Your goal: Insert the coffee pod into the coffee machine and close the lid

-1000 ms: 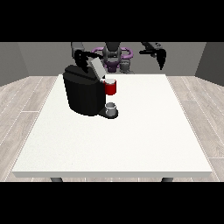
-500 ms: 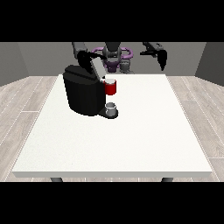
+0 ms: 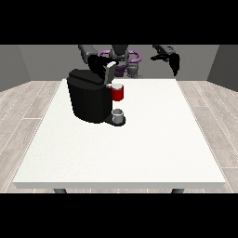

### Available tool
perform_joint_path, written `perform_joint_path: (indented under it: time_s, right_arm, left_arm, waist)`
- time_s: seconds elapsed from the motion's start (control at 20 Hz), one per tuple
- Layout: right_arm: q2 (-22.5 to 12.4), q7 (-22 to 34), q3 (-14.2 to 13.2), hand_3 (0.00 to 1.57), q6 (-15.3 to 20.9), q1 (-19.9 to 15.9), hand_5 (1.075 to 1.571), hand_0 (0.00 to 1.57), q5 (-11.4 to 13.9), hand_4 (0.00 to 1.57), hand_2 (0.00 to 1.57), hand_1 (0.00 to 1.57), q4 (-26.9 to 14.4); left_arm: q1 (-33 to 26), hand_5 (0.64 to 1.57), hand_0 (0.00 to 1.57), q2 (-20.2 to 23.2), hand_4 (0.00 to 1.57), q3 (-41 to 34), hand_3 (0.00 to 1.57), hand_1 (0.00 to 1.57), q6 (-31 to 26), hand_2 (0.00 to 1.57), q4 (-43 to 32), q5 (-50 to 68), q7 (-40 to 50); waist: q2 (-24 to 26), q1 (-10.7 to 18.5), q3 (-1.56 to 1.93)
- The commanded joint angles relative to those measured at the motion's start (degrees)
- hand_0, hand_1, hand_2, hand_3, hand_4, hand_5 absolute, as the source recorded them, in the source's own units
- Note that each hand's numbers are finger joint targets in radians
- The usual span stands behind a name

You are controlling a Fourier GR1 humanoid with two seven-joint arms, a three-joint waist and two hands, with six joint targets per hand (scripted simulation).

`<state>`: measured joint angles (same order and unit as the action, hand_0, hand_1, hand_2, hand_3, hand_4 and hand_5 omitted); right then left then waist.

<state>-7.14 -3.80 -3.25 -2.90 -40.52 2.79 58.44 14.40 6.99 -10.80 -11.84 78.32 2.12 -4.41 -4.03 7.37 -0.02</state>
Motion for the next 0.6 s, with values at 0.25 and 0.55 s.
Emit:
perform_joint_path:
  time_s: [0.25,0.55]
  right_arm:
    - [1.1,2.4,3.5,0.0,0.3,-7.3,1.571,0.0,4.5,0.12,0.0,0.0,0.0]
    - [2.0,2.4,3.3,0.0,-0.5,-6.7,1.571,0.0,5.1,0.12,0.0,0.0,-1.9]
  left_arm:
    - [1.6,1.571,0.0,-1.4,0.14,0.6,0.0,0.0,3.3,0.0,-4.6,-1.9,-4.2]
    - [2.0,1.571,0.0,1.2,0.0,0.3,0.0,0.0,-0.1,0.0,-2.6,0.5,-3.3]
  waist:
    - [-1.7,-0.9,0.0]
    - [0.1,-0.8,0.01]
